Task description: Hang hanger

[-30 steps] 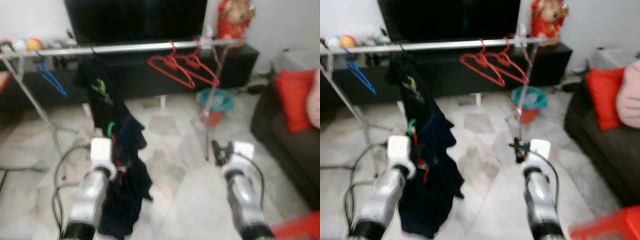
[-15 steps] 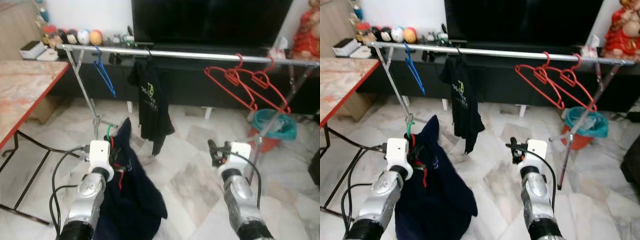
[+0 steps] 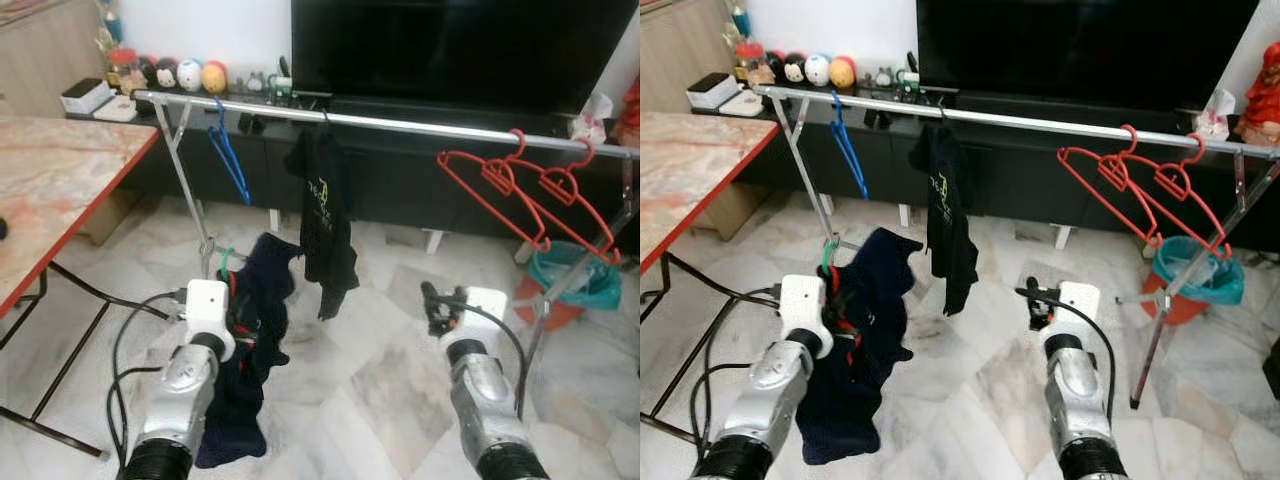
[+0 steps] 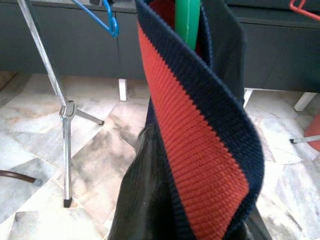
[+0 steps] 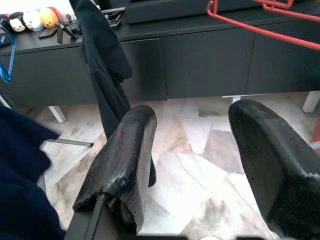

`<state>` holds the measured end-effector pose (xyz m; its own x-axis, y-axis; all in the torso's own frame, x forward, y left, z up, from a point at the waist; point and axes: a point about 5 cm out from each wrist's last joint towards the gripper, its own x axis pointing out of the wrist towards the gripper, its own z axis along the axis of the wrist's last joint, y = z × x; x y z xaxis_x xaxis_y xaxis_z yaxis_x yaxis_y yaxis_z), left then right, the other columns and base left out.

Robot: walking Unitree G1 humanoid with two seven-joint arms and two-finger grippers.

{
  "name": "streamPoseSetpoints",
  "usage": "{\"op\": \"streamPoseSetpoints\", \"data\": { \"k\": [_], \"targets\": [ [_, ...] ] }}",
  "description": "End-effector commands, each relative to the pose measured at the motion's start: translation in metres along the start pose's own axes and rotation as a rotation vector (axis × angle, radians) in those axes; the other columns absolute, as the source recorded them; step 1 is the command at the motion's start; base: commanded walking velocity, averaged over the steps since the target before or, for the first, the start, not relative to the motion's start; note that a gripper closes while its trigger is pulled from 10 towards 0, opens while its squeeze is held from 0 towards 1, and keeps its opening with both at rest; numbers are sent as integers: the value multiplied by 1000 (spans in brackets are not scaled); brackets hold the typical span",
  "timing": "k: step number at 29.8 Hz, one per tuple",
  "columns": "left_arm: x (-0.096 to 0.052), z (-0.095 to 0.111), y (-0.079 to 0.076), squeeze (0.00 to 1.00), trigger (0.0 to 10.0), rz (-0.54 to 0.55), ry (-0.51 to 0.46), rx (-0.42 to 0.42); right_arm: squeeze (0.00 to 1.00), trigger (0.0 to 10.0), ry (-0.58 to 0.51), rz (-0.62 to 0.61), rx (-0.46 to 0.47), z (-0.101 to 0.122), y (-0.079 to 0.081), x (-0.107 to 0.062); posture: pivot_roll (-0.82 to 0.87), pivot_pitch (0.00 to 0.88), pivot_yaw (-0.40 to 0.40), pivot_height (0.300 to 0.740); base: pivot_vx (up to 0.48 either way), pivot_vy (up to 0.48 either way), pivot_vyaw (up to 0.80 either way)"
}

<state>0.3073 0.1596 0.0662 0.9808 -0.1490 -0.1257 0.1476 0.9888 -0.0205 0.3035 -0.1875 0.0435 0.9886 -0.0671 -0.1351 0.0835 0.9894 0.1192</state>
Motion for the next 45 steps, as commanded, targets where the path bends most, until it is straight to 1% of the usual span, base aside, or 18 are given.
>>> {"op": "streamPoseSetpoints", "data": {
  "k": [1,3,5,6,7,9,10,14,15,17,21,22,23,28,31,35,40,45],
  "targets": [
    [1,3,0,0,10000,-3,-15,34,0,10000,35,-18,18,-8,-3,-3,-14,0,-20,740,0,0,0],
    [1,2,1,0,10000,-2,-11,35,0,10000,52,-21,35,-12,-3,-4,-15,0,-19,740,0,0,0],
    [0,-1,4,0,10000,13,2,32,0,10000,119,-34,22,-26,-8,-9,-12,0,-16,740,0,0,0],
    [0,-1,4,0,10000,13,2,32,0,10000,119,-34,22,-26,-8,-9,-12,0,-16,740,0,0,0],
    [0,-3,5,0,10000,17,6,32,0,10000,149,-37,12,-31,-10,-11,-12,0,-16,740,0,0,0],
    [-2,-5,8,0,10000,22,14,37,0,10000,258,-39,-21,-53,-14,-22,-18,0,-17,740,0,0,0],
    [-3,-5,9,0,10000,26,16,38,0,10000,318,-35,-57,-63,-15,-28,-15,0,-17,740,0,0,0],
    [-4,-6,12,0,10000,36,18,38,0,10000,447,-41,-102,-85,-23,-45,-4,0,-21,740,0,0,0],
    [-4,-6,12,0,10000,36,18,38,0,10000,447,-41,-102,-85,-23,-45,-4,0,-21,740,0,0,0],
    [-6,-7,13,0,10000,40,22,39,0,10000,536,-86,-96,-99,-35,-59,-5,0,-21,740,0,0,0],
    [-7,-9,13,0,10000,40,28,42,0,10000,571,-104,-91,-105,-38,-66,-6,0,-19,740,0,0,0],
    [-7,-9,13,0,10000,39,30,44,0,10000,594,-112,-93,-109,-40,-71,-4,0,-20,740,0,0,0],
    [-7,-10,12,0,10000,38,33,49,0,10000,642,-130,-89,-119,-42,-82,-4,0,-19,740,0,0,0],
    [-7,-10,11,0,10000,40,35,57,0,10000,678,-131,-80,-127,-39,-92,-4,0,-18,740,0,0,0],
    [-7,-10,11,0,10000,38,36,61,0,10000,680,-131,-76,-130,-37,-95,-8,0,-17,740,0,0,0],
    [-7,-10,11,0,10000,38,36,63,0,10000,681,-132,-79,-129,-36,-94,-7,0,-18,740,0,-183,0],
    [-6,-10,10,0,10000,40,34,63,0,10000,685,-131,-81,-126,-31,-87,-7,0,-19,740,0,-281,0],
    [-6,-10,10,0,10000,37,35,64,0,10000,704,-126,-78,-129,-26,-89,-5,0,-20,740,0,-297,0]
  ]
}}
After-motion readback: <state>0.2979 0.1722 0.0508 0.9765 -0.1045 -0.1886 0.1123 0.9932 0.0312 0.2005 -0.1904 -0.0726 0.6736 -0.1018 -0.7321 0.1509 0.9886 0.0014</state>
